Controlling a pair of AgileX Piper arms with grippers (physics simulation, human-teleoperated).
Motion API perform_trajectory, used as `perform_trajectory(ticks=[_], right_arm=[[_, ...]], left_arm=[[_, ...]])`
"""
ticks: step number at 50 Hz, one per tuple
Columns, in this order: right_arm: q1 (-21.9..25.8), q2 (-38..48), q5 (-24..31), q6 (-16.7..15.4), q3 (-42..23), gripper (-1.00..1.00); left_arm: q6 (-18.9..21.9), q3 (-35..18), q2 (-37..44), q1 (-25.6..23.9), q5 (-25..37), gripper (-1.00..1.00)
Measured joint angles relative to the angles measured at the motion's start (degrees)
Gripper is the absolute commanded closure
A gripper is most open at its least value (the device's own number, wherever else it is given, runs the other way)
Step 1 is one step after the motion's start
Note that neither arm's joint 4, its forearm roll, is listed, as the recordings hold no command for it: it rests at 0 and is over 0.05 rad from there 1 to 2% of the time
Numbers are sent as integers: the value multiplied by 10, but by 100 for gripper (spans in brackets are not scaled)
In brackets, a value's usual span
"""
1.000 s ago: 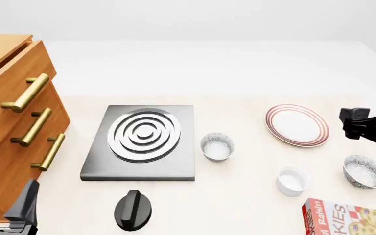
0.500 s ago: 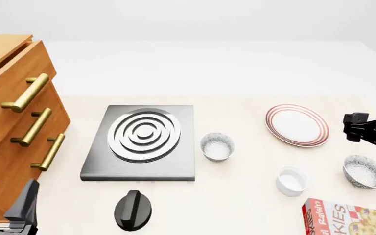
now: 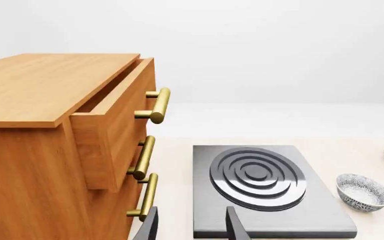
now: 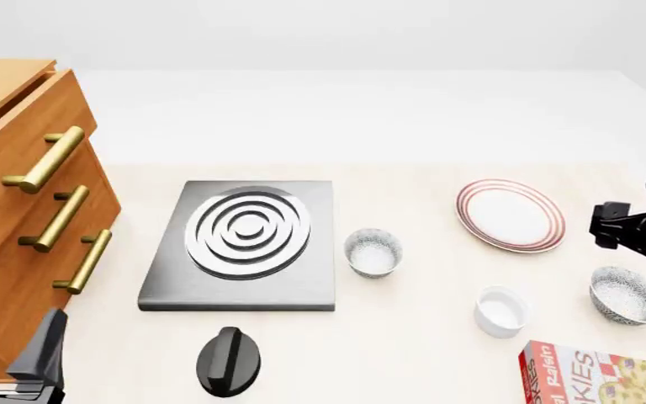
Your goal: Pick the akita bowl next to the plate and place it on the plate.
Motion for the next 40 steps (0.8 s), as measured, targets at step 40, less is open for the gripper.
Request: perform_trajectory(ticks=[40], right_arm=[[-21,140,-130,8,39,-100]], left_arm=[[0,0,0,0,0,-100]])
